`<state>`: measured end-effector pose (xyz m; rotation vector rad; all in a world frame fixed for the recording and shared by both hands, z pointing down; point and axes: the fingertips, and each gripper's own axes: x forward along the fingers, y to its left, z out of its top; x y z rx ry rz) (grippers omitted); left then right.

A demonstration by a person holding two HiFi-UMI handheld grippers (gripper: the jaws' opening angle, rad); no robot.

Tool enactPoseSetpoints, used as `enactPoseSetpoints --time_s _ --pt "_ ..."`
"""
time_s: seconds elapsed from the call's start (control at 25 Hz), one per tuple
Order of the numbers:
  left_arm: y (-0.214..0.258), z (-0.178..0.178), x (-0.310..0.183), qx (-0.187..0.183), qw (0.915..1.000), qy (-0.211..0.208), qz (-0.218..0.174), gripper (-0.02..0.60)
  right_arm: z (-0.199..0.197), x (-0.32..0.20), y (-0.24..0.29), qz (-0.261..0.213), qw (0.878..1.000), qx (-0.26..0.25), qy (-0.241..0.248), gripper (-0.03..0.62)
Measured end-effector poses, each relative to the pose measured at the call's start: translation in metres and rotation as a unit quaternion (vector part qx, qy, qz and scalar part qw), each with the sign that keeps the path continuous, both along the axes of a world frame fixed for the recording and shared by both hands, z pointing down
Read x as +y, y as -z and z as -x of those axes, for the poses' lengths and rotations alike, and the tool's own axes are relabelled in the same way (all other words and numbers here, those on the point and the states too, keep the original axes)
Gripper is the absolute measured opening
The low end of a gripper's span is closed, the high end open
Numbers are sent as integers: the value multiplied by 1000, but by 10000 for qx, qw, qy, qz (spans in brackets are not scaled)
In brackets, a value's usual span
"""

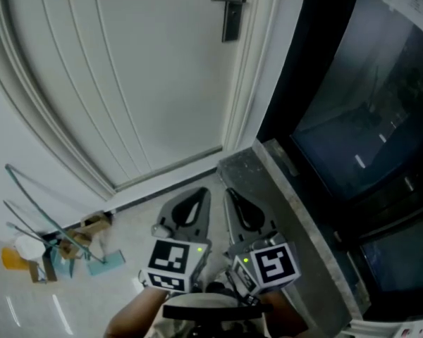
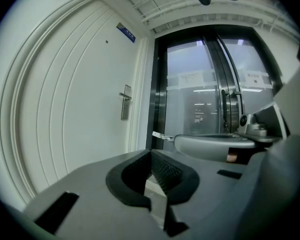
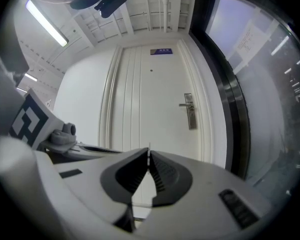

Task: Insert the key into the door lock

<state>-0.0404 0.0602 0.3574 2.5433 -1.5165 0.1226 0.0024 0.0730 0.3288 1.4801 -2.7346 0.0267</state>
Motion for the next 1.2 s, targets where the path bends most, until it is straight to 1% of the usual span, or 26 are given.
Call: enactPoseSetpoints --time_s 0.16,0.32,0.52,0.84,1.12,1.2 --pt "0 -2 -2 -96 9998 -59 -147 9 -2 -1 2 -1 10000 22 -34 18" --pt "-1 -9 -1 -4 10000 -95 -7 9 -6 -2 -1 54 10000 28 -49 18" --pt "-1 -20 -8 -102 9997 -156 -131 9 -17 -6 -2 78 9999 36 -68 18" --pt "-2 -52 -16 -163 9997 -178 -17 9 -45 -17 -3 61 9999 7 -84 18" --pt "3 -86 -28 -208 9995 -204 -83 9 -76 -30 0 -78 9999 -22 -102 18" --pt "4 -95 -32 -245 9994 -218 -139 9 -85 -32 -2 -13 9999 -65 -116 18"
